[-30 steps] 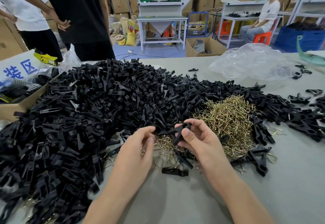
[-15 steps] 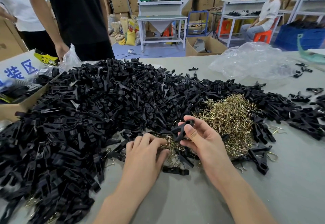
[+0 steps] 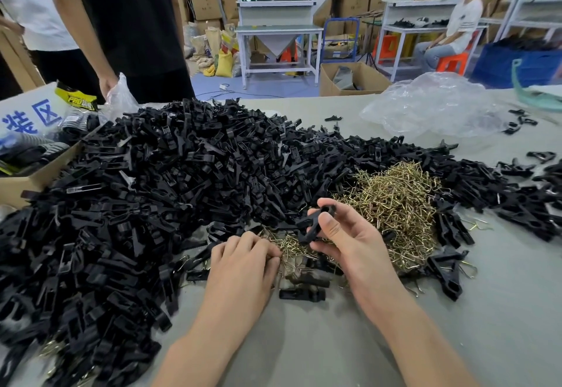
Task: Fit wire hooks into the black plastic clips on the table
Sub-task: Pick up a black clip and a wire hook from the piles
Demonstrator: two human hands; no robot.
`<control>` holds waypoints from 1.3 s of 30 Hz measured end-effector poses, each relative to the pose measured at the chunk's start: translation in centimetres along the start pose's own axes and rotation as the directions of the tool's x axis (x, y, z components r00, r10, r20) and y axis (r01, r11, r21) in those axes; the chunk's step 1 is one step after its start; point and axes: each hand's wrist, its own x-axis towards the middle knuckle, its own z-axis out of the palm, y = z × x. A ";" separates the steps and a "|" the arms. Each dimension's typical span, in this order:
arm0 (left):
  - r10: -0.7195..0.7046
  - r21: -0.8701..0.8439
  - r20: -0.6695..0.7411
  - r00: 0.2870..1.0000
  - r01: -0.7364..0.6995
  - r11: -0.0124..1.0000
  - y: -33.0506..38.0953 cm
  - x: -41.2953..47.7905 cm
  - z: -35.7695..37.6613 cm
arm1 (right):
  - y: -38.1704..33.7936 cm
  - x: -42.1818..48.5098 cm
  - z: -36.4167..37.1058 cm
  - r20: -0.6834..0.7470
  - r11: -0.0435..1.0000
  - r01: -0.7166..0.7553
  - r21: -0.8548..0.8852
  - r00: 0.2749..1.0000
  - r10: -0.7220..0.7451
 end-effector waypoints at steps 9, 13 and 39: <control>-0.001 0.121 -0.007 1.000 0.002 0.993 -0.4 -0.3 -0.8 | -0.1 0.0 0.1 -0.009 1.000 -0.008 -0.006 1.000 0.008; 0.018 0.208 0.010 1.000 -0.020 0.978 -0.2 -0.2 -1.2 | -0.1 0.0 0.2 -0.008 1.000 -0.013 -0.005 1.000 0.013; -0.192 -0.885 0.451 0.871 0.409 -0.222 3.8 0.4 -2.7 | 0.1 0.1 0.4 0.190 0.896 -0.201 0.395 0.972 0.135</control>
